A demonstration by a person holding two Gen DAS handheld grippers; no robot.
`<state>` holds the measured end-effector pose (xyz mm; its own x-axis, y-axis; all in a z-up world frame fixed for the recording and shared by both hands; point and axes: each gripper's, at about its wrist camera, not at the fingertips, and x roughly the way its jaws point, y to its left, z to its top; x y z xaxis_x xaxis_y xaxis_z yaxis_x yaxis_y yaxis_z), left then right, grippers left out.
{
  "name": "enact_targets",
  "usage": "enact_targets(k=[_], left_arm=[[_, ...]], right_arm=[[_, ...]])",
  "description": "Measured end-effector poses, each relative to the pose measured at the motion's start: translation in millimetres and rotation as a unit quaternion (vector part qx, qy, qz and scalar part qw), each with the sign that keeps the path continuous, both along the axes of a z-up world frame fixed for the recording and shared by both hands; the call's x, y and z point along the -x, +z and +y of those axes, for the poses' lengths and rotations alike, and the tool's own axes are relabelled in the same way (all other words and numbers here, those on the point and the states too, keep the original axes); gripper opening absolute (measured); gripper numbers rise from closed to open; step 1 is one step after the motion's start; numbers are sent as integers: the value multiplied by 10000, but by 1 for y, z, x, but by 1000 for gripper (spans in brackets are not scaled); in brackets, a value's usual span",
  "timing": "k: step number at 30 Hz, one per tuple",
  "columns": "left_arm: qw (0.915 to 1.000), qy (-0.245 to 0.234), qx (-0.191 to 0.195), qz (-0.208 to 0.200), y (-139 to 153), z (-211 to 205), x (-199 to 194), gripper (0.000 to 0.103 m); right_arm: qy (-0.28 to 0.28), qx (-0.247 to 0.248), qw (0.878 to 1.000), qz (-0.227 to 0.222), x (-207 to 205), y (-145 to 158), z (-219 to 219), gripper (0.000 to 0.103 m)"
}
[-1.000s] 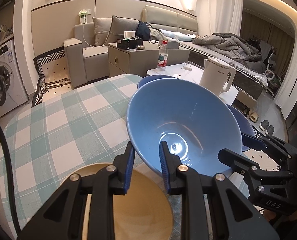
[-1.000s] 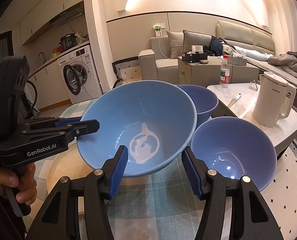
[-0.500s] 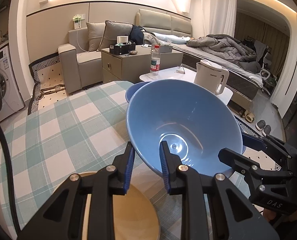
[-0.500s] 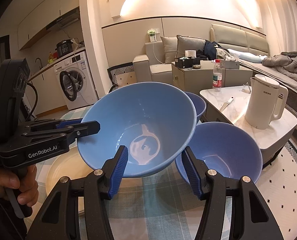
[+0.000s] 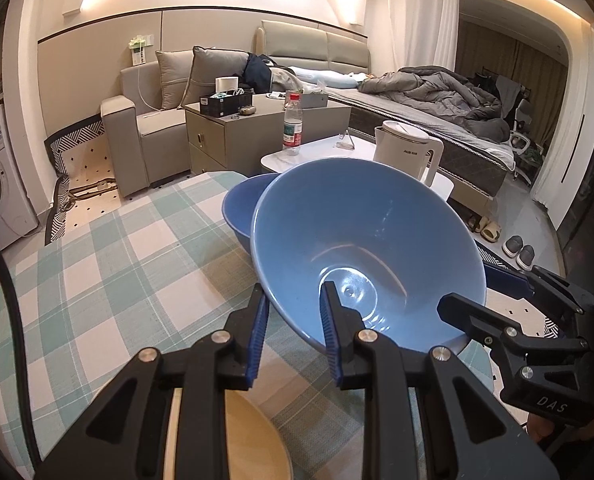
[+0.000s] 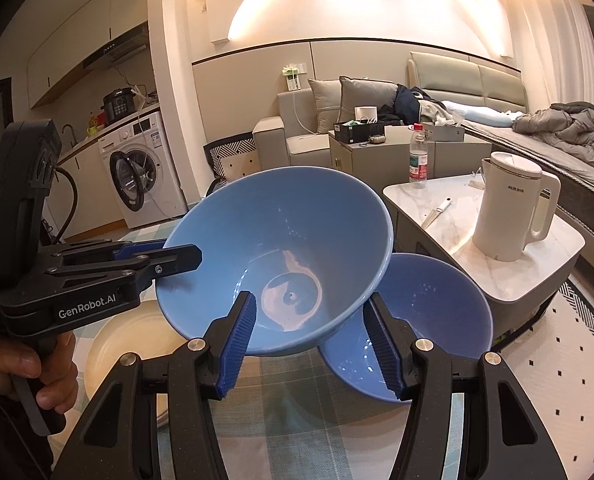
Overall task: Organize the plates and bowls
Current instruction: 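Lift the blue bowl with both tools and carry it over another blue bowl, then lower the held blue bowl into the other blue bowl with both tools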
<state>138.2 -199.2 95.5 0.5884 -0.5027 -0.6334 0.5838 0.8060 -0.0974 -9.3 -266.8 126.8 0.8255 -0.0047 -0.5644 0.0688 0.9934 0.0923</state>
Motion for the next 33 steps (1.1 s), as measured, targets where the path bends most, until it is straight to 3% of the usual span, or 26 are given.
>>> enact_targets(k=[18,33], left_arm=[[9998,-124,-122,127,-9,-38,-10,25],[9991,-374,-208,-3,-2,-67,-4,26]], right_arm=[[-215,-111,9997,54,-1,-1,-19,58],[-543,-172,9984,-45,10,6,-38,58]])
